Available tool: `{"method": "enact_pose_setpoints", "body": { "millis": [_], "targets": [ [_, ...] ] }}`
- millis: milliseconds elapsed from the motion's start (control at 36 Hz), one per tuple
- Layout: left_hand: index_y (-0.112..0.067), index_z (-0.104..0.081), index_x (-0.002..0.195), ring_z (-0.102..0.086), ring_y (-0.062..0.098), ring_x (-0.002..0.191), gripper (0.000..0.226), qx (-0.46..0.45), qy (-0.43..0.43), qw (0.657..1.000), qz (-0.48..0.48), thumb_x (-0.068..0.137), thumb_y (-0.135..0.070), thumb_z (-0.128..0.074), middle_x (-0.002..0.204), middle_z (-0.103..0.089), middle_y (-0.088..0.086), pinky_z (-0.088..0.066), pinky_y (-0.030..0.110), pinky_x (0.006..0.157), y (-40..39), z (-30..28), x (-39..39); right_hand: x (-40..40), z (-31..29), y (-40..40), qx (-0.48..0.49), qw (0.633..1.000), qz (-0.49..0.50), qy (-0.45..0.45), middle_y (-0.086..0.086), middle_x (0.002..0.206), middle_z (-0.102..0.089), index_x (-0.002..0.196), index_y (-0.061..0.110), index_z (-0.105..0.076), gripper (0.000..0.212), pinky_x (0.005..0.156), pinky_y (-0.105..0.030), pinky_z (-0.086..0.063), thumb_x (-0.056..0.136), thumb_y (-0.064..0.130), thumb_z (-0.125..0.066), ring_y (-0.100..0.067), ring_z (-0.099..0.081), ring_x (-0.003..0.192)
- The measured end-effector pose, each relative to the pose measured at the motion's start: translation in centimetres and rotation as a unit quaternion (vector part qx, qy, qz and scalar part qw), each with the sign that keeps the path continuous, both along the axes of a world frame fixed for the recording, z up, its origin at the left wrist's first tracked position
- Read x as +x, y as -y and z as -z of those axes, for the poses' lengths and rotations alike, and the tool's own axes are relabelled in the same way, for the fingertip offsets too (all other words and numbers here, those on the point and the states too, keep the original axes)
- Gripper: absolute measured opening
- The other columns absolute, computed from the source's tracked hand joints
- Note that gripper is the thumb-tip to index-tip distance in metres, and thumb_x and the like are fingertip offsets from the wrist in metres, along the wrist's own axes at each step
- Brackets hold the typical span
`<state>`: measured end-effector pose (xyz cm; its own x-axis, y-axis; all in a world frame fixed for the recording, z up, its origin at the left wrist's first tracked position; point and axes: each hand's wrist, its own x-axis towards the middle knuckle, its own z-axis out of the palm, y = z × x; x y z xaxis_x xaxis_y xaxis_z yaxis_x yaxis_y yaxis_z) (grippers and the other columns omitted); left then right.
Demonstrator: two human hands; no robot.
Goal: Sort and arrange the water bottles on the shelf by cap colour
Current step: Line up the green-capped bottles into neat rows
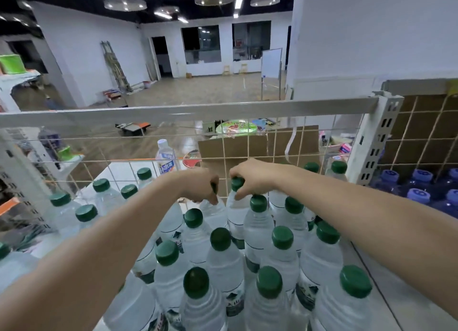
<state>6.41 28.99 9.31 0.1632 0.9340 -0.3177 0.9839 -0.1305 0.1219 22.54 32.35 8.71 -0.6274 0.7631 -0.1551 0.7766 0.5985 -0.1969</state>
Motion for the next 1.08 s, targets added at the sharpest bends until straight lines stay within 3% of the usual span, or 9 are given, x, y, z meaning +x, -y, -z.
{"method": "enact_pose_setpoints", "body": {
  "millis": [167,278,389,556,639,722,917,1028,1083],
  "targets": [
    [-0.01,-0.059,0.101,-0.056,0.019,0.066,0.022,-0.009,0.007,0.999,0.039,0.087,-0.025,-0.068,0.089,-0.068,0.012,-0.051,0.033,0.069,-1.7,0.1,-1.9,-1.2,-0.3,-0.4,-0.043,0.998,0.051,-0.015,0.0,0.087,-0.056,0.092,0.016,-0.054,0.022,0.058,-0.026,-0.052,0.085,0.025,-0.072,-0.021,-0.066,0.075],
    [-0.012,-0.057,0.094,-0.056,0.016,0.059,0.017,0.002,0.001,0.998,0.06,0.087,-0.023,-0.068,0.077,-0.064,0.007,-0.049,0.033,0.065,-2.9,0.3,-3.1,-2.1,-0.3,-0.7,-0.052,0.994,0.086,-0.032,0.0,0.083,-0.054,0.099,0.012,-0.055,0.024,0.05,-0.021,-0.047,0.086,0.022,-0.072,-0.018,-0.062,0.066],
    [-0.011,-0.058,0.096,-0.059,0.02,0.065,0.017,0.007,-0.001,0.998,0.066,0.088,-0.022,-0.067,0.085,-0.065,0.008,-0.051,0.033,0.067,-3.5,0.1,-3.6,-2.9,-0.1,-1.2,-0.056,0.991,0.112,-0.039,-0.002,0.083,-0.055,0.1,0.013,-0.054,0.024,0.046,-0.02,-0.045,0.086,0.021,-0.072,-0.016,-0.06,0.061],
    [-0.01,-0.057,0.103,-0.054,0.017,0.066,0.019,0.016,-0.002,0.998,0.062,0.09,-0.021,-0.064,0.081,-0.056,0.001,-0.043,0.025,0.056,-4.1,0.0,-3.4,-3.4,0.1,-1.9,-0.037,0.992,0.117,-0.04,-0.003,0.083,-0.056,0.1,0.012,-0.054,0.023,0.046,-0.023,-0.046,0.086,0.02,-0.071,-0.017,-0.059,0.061],
    [-0.012,-0.055,0.101,-0.054,0.019,0.076,0.016,0.028,-0.012,0.998,0.06,0.091,-0.022,-0.063,0.096,-0.059,0.005,-0.046,0.027,0.065,-4.4,0.3,-3.5,-3.6,0.3,-2.5,-0.033,0.991,0.121,-0.038,-0.005,0.09,-0.056,0.099,0.011,-0.054,0.022,0.05,-0.025,-0.049,0.087,0.02,-0.07,-0.021,-0.061,0.066],
    [-0.014,-0.051,0.096,-0.051,0.021,0.087,0.013,0.041,-0.027,0.997,0.067,0.091,-0.021,-0.062,0.101,-0.058,0.005,-0.044,0.032,0.076,-4.9,0.6,-3.5,-3.7,0.1,-2.9,-0.044,0.991,0.126,-0.033,-0.004,0.083,-0.054,0.102,0.009,-0.054,0.023,0.05,-0.026,-0.05,0.087,0.019,-0.069,-0.022,-0.062,0.066],
    [-0.016,-0.047,0.093,-0.048,0.021,0.085,0.013,0.051,-0.045,0.995,0.067,0.092,-0.019,-0.06,0.095,-0.054,0.002,-0.041,0.031,0.072,-5.1,0.7,-3.5,-3.9,0.2,-3.4,-0.045,0.991,0.123,-0.017,-0.004,0.083,-0.052,0.099,0.012,-0.049,0.019,0.043,-0.023,-0.046,0.091,0.018,-0.064,-0.021,-0.063,0.062],
    [-0.014,-0.048,0.101,-0.046,0.021,0.086,0.014,0.047,-0.044,0.997,0.053,0.092,-0.016,-0.057,0.098,-0.052,0.002,-0.036,0.029,0.07,-4.8,0.8,-3.2,-4.1,0.3,-3.4,-0.043,0.992,0.119,-0.007,-0.006,0.089,-0.051,0.105,0.01,-0.049,0.021,0.048,-0.027,-0.053,0.091,0.018,-0.062,-0.028,-0.07,0.07],
    [-0.012,-0.049,0.113,-0.05,0.022,0.092,0.024,0.038,-0.036,0.998,0.036,0.092,-0.02,-0.059,0.108,-0.056,0.004,-0.04,0.031,0.075,-4.5,0.7,-3.2,-4.1,0.2,-3.4,-0.042,0.993,0.114,-0.001,-0.007,0.092,-0.052,0.106,0.009,-0.05,0.022,0.052,-0.03,-0.056,0.091,0.018,-0.063,-0.03,-0.071,0.072]
  ]
}}
